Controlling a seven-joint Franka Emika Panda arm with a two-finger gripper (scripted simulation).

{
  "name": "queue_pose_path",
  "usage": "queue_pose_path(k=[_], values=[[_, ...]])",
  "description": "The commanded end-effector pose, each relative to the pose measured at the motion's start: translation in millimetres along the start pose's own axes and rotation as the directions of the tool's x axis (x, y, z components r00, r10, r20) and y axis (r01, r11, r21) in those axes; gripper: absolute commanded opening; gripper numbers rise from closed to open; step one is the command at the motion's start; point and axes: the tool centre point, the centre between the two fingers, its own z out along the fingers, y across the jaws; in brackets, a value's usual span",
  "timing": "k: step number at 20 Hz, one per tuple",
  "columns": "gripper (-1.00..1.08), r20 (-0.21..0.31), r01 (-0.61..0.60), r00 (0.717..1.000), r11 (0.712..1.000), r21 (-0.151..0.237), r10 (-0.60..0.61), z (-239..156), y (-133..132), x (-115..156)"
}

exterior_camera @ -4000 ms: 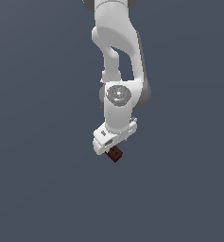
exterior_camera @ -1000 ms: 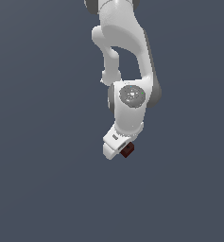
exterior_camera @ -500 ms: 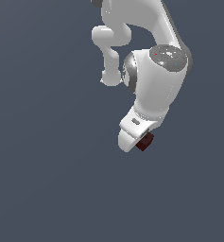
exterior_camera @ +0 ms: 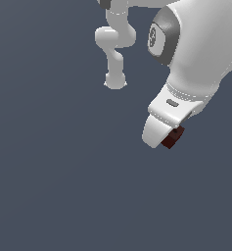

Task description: Pick up the object and move it to a goal position.

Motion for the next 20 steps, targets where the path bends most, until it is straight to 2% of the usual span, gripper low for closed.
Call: queue_pose_path(k=[1,9,20], values=[[-1.0,-0.001,-0.001,1.0,1.0,-0.001,0.001,-17,-3,8],[-1.0,-0.001,-0.001,1.0,1.0,-0.001,0.001,-50,-10,24],[-1.0,-0.001,-0.001,1.0,1.0,-0.001,0.001,-63,-12,31]])
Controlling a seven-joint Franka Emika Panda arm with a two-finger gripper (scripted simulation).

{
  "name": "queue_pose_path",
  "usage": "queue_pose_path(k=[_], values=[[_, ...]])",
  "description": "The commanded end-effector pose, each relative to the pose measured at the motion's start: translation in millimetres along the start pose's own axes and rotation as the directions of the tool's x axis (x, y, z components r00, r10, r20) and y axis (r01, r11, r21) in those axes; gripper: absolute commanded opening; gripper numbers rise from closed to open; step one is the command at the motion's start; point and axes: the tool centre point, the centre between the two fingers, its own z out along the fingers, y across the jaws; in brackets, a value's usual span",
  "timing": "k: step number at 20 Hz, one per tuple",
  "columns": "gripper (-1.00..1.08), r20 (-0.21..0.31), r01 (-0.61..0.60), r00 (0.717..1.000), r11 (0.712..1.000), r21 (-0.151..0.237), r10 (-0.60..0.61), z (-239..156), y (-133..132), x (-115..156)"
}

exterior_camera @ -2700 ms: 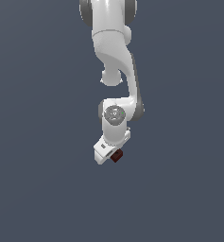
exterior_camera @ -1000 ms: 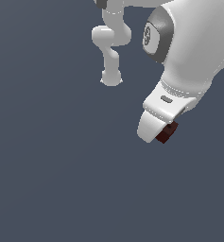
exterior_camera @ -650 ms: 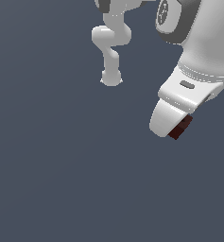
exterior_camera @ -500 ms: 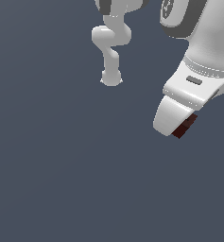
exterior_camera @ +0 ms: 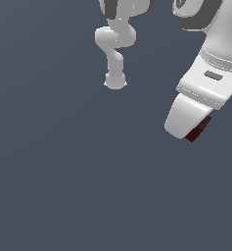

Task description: Pick up the object and move it to a goal position.

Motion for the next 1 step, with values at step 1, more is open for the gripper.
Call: queue_pose_path(k=[1], values=[[-1.0,-0.002,0.0,1.0,1.0,-0.001,0.0,-2.3,0.1,0.5]])
